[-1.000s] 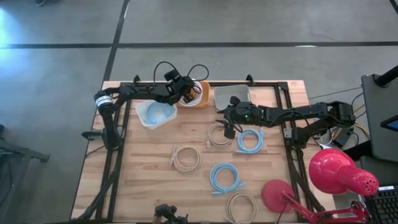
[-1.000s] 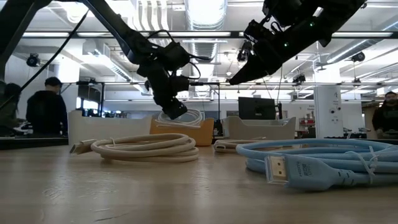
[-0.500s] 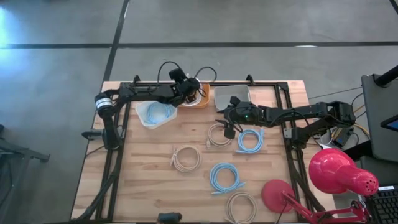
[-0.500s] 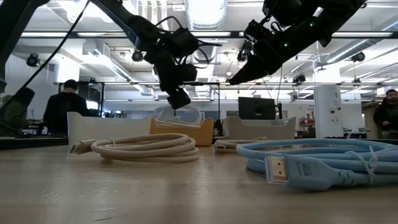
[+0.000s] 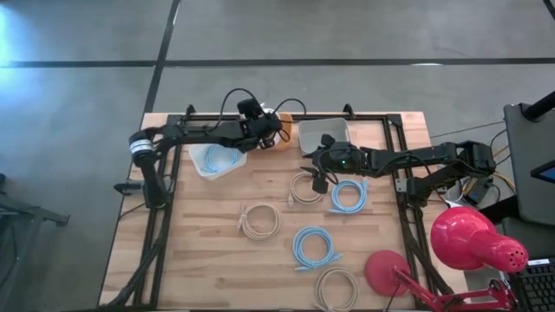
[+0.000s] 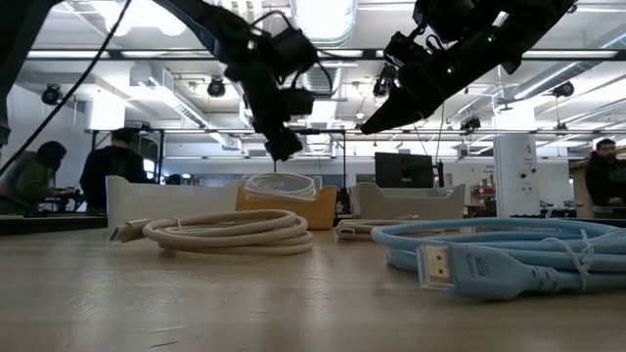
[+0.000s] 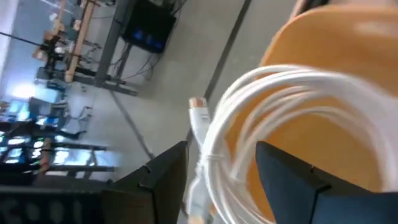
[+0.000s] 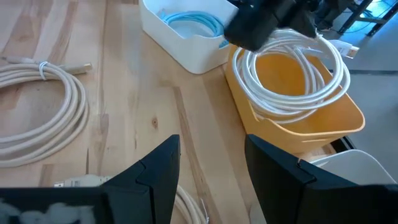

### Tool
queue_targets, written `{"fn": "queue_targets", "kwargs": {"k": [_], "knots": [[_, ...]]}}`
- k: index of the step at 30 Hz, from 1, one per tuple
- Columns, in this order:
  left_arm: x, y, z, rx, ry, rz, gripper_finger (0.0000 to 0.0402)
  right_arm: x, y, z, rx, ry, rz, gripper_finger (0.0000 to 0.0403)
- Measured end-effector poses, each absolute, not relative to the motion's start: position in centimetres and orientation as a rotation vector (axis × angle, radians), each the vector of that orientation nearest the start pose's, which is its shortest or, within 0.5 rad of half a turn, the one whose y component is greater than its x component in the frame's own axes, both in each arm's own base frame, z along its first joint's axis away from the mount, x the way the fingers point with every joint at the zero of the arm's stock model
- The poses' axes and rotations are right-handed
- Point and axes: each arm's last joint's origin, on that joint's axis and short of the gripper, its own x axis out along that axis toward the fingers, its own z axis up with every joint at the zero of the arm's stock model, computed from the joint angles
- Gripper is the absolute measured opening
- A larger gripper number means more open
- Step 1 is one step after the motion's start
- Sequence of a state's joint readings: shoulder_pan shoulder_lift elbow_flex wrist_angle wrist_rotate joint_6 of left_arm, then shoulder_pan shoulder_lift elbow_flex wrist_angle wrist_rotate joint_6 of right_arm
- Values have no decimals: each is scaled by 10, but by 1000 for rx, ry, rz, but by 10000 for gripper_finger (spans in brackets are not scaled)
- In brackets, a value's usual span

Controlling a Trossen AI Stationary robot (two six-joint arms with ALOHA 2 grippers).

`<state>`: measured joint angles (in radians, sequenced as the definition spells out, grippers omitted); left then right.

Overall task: Sort HDMI cables
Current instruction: Put the top brown HDMI cable into the brown bin

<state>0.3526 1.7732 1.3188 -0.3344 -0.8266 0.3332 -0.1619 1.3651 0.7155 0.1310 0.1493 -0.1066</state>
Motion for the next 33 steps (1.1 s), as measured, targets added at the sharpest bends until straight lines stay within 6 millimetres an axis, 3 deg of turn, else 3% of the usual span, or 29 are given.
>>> {"fn": "queue_targets", "kwargs": {"k": [7,11,14,23,29,33], "knots": [[330,100,297,332,811,788,209,277,-49,214,-58,530,-287,178],[308,84,307,215,735,637,208,277,-48,213,-7,524,-246,178],[292,76,299,141,723,532,209,278,-46,213,32,519,-184,178],[258,58,231,2,686,420,209,279,-44,209,137,528,-171,173],[249,46,206,-60,584,309,209,289,-39,180,162,640,-156,160],[248,43,202,-70,561,257,209,294,-30,157,246,737,-105,149]]}}
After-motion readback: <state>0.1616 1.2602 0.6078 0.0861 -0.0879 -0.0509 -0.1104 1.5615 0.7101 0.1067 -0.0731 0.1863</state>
